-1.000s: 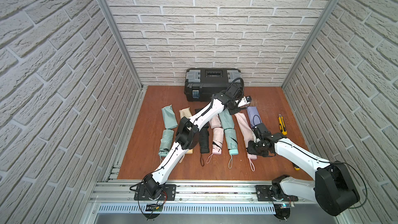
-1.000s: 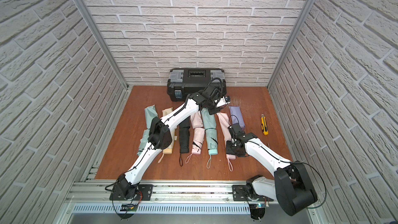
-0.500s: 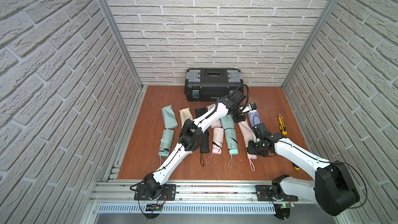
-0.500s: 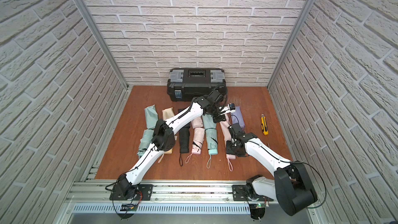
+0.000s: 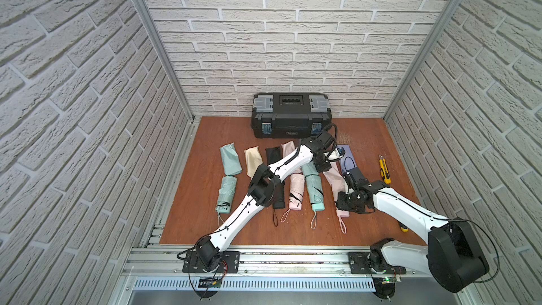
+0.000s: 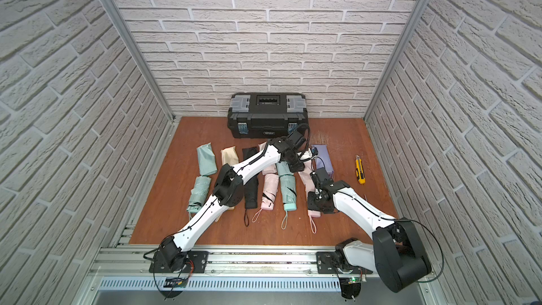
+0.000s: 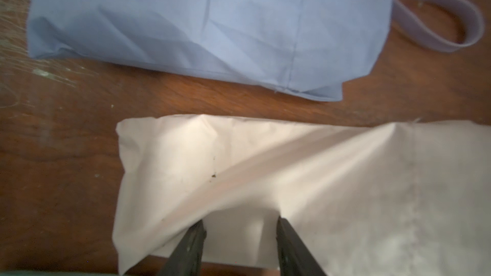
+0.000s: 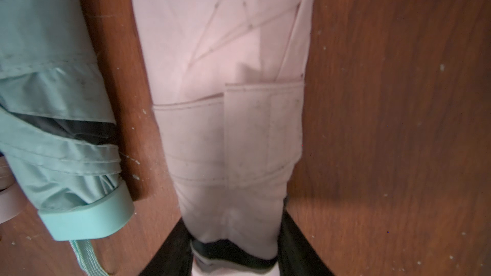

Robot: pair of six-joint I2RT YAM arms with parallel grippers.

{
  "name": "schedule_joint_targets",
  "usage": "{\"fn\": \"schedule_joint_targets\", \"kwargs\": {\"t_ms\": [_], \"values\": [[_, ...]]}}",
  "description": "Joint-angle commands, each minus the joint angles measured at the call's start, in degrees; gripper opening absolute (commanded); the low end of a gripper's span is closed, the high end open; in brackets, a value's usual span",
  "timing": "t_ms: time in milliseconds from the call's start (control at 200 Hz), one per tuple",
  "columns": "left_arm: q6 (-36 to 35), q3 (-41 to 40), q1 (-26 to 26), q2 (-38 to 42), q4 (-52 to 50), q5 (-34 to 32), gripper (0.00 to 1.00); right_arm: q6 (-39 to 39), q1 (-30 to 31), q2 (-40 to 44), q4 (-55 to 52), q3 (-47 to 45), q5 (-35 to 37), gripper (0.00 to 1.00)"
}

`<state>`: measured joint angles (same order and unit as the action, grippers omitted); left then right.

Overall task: Take umbrellas out of sleeves
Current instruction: Take out the umbrella from the umbrella sleeve.

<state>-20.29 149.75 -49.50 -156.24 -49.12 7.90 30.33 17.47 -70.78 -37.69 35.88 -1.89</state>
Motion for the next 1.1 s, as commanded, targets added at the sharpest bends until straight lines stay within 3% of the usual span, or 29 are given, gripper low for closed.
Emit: {"fn": "schedule_joint_targets", "kwargs": {"t_ms": [0, 205, 430, 890, 1035, 1100], "values": [[0.01, 2.19, -0.34, -1.85, 3.20, -5.99, 0.50, 1.17, 0.19, 1.95, 0.55, -1.56, -1.39, 0.49], [-1.49, 6.65, -0.12, -4.99, 3.75, -7.57, 0.52, 3.28, 0.66, 4.64, 0.20, -3.82, -5.50, 0.49], [-1.68, 6.87, 0.47, -5.04, 5.10, -10.79, 0.52, 4.46, 0.98, 8.59, -1.69, -5.11, -5.38, 0.49], [-2.97, 6.78, 1.49, -3.66, 6.30, -16.73, 0.50, 3.53, 0.98, 4.84, 0.40, -4.20, -4.63, 0.49], [0.52, 2.78, 1.57, 1.16, 9.05, -16.43, 0.50, 2.99, 1.00, 1.46, 2.21, -2.83, -4.79, 0.49], [2.08, -1.56, 1.51, 4.76, 11.62, -14.95, 0.55, 2.77, 1.07, 0.00, 2.94, -1.95, -4.68, 0.49]]}}
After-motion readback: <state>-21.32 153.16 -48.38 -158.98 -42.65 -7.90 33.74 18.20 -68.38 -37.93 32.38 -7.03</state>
